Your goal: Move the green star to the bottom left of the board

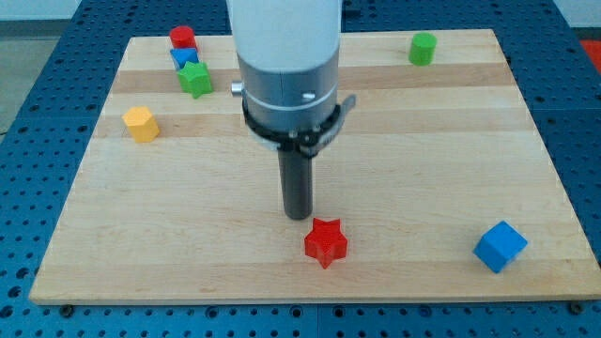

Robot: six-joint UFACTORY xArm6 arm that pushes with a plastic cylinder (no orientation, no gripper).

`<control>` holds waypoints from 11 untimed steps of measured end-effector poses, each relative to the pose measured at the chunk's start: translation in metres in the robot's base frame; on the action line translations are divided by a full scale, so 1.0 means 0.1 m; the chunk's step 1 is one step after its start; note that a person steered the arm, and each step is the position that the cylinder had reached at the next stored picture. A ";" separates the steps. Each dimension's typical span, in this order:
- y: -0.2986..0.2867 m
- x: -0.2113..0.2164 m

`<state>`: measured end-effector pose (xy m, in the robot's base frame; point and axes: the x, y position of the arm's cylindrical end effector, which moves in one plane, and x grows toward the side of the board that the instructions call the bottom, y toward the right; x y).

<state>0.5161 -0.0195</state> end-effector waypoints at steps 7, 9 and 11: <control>-0.54 -1.64; -0.96 -1.94; -1.14 -2.44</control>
<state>0.2717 -0.1339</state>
